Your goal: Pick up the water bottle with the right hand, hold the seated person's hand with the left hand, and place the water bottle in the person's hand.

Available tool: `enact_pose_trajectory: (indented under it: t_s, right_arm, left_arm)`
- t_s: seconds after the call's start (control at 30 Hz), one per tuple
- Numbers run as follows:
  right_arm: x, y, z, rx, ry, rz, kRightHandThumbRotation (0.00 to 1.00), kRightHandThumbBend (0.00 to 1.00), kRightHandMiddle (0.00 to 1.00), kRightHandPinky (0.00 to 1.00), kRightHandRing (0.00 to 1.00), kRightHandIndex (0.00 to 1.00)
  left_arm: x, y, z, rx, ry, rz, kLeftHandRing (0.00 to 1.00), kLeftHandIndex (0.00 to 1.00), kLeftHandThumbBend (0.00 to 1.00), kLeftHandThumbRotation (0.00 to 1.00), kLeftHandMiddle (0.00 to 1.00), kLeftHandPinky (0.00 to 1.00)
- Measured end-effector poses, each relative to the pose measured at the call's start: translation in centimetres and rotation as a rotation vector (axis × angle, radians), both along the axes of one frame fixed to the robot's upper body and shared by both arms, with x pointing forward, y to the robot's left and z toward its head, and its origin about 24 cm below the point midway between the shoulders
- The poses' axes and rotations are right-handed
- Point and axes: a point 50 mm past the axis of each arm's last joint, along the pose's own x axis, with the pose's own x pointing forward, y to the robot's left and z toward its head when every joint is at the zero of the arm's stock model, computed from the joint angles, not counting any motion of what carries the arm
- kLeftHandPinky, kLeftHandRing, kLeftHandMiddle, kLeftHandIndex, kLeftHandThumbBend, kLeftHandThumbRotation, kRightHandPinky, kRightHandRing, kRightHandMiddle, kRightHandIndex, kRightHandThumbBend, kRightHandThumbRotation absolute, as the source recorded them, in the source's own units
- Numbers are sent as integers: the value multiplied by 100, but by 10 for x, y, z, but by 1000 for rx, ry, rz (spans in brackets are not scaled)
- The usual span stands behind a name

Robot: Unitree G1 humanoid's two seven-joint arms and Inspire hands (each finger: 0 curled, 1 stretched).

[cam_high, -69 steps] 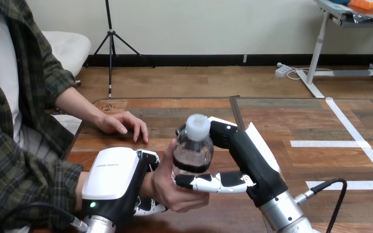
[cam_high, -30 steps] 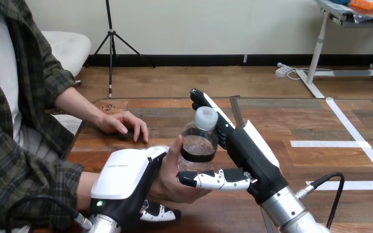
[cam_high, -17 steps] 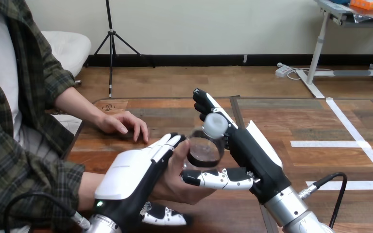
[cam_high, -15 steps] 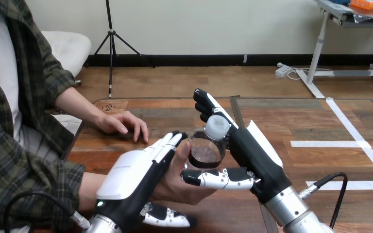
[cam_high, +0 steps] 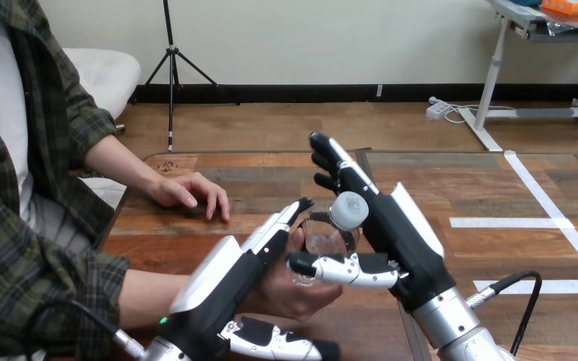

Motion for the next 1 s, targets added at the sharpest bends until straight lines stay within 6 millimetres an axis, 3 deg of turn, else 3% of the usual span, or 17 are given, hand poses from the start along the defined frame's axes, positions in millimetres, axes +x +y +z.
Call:
enact_pose_trajectory:
  t_s: [0.1, 0.3, 0.4, 0.43, 0.53, 0.73, 1.0]
  right_arm:
    - [0, 0, 0, 27, 1, -12, 26, 78, 100, 96, 100, 98]
    - [1, -1, 2, 64, 0, -41, 27, 76, 100, 98, 100, 97]
    - [1, 0, 2, 82, 0, -55, 28, 75, 100, 99, 100, 97]
    - [1, 0, 2, 90, 0, -58, 29, 74, 99, 98, 99, 96]
    - [1, 2, 2, 113, 1, -73, 30, 72, 98, 97, 98, 95]
    - [1, 2, 2, 145, 0, -109, 33, 67, 96, 94, 96, 92]
    - [-2, 3, 1, 183, -2, -146, 37, 62, 94, 91, 93, 89]
  left_arm:
    - [-1, -4, 0, -86, 1, -5, 100, 100, 100, 36, 100, 100]
    - [-5, -12, 0, -253, -30, 8, 100, 100, 99, 59, 100, 100]
    - [-6, -18, 0, -317, -54, 29, 98, 99, 92, 73, 99, 100]
    - [-6, -19, 0, -336, -60, 37, 96, 98, 85, 82, 97, 100]
    - [-7, -25, 1, -401, -78, 64, 95, 97, 79, 90, 96, 100]
    - [-7, -33, 2, -489, -92, 108, 93, 97, 64, 98, 94, 99]
    - [-7, -39, 1, -522, -103, 140, 91, 96, 54, 100, 93, 99]
